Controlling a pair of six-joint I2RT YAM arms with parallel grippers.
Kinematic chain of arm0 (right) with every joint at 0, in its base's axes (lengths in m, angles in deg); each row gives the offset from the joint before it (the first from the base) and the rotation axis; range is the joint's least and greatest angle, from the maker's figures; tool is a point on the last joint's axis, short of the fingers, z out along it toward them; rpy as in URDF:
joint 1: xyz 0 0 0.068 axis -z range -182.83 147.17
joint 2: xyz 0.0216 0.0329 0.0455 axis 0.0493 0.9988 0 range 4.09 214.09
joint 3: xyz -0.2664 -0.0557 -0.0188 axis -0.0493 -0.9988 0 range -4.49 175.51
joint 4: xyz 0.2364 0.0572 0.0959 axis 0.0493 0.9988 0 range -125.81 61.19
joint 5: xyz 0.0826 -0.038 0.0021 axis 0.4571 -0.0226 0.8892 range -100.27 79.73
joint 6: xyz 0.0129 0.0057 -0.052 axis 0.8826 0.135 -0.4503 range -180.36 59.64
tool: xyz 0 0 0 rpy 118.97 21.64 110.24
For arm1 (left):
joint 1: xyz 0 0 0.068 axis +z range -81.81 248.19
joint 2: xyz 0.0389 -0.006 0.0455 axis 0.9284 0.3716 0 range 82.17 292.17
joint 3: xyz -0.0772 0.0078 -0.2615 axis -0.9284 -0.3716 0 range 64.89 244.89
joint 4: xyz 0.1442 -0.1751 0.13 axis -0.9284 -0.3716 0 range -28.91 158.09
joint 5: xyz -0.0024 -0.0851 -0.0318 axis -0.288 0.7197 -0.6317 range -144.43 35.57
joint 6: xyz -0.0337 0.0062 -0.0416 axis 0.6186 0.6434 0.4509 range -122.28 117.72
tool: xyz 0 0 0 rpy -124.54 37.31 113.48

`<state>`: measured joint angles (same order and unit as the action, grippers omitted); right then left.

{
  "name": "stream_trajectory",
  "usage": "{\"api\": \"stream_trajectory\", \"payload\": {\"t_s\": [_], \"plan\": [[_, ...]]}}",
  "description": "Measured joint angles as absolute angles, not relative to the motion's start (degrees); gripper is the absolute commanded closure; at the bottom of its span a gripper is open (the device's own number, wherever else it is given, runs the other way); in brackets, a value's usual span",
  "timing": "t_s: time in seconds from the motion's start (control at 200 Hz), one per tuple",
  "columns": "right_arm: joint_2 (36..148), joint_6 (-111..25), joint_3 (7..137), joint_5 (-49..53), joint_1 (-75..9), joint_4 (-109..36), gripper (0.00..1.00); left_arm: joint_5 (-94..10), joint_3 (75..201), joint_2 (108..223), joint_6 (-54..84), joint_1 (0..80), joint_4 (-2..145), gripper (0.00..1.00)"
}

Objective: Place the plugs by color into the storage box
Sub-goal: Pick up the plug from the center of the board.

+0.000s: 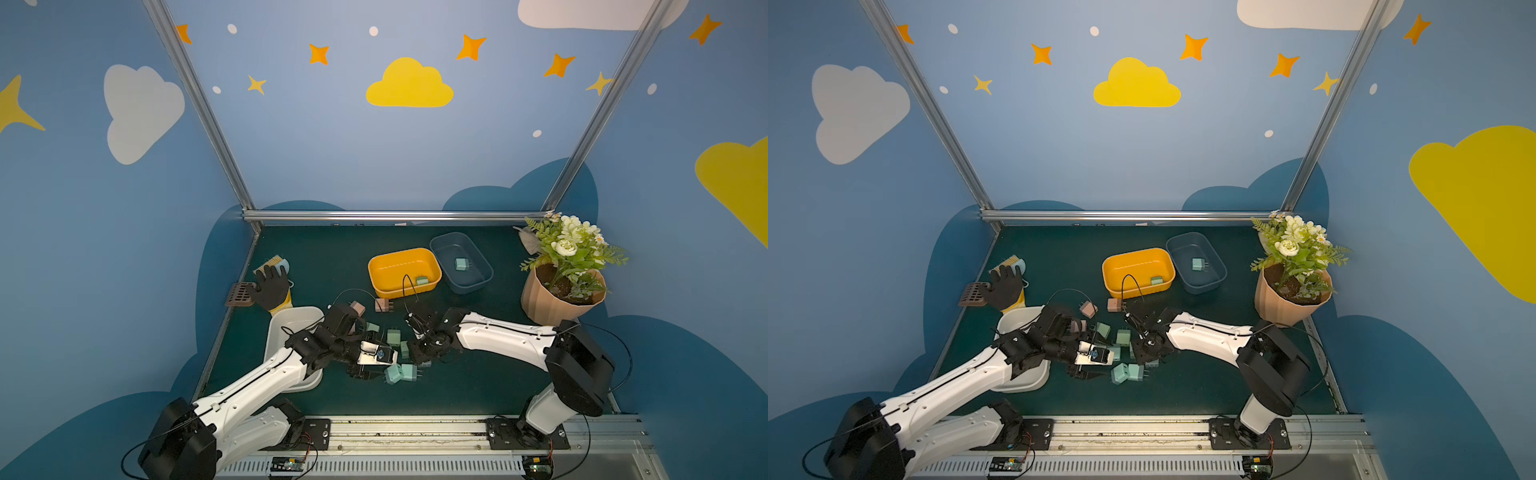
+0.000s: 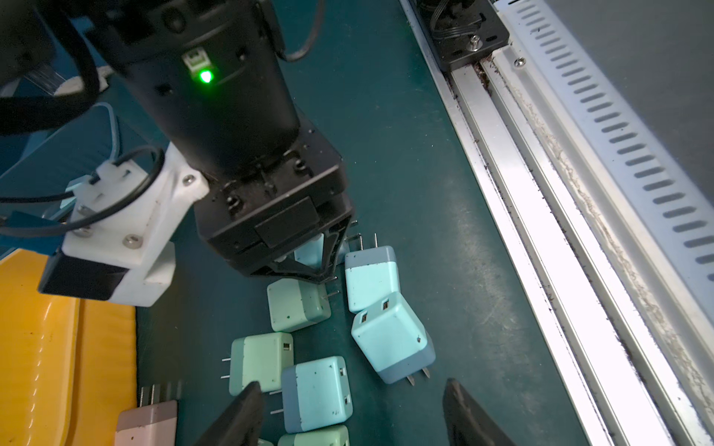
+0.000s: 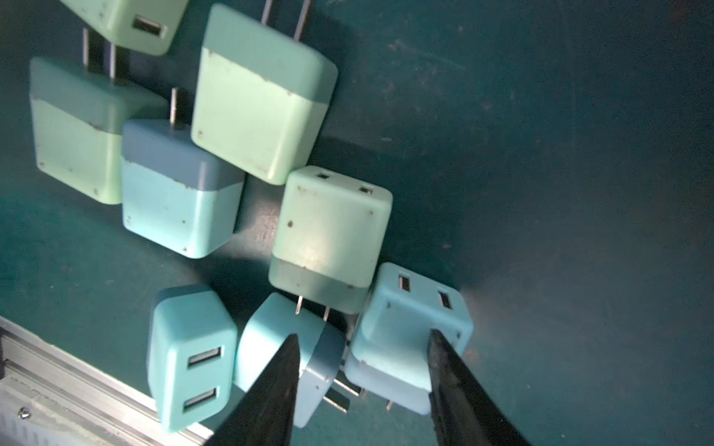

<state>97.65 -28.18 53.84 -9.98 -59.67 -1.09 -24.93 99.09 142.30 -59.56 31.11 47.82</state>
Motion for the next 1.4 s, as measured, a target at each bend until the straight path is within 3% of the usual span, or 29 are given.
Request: {"api": "stream_trajectory", "payload": {"t_s": [0.691, 0.931, 1.397], "plan": [[98.54, -29.27, 53.86, -13.72, -59.67, 2.91, 0.45, -27.78, 99.09, 142.26, -60.85, 29.38, 47.03, 0.26], [102.13, -29.32, 53.99, -12.16, -59.53, 2.98, 0.51, -28.50, 99.09, 142.28, -60.89, 29.10, 46.90, 0.25], [98.56, -28.97, 53.68, -12.86, -56.43, 3.39, 0.68, -28.63, 99.02, 140.88, -60.76, 29.03, 46.97, 0.26]]}}
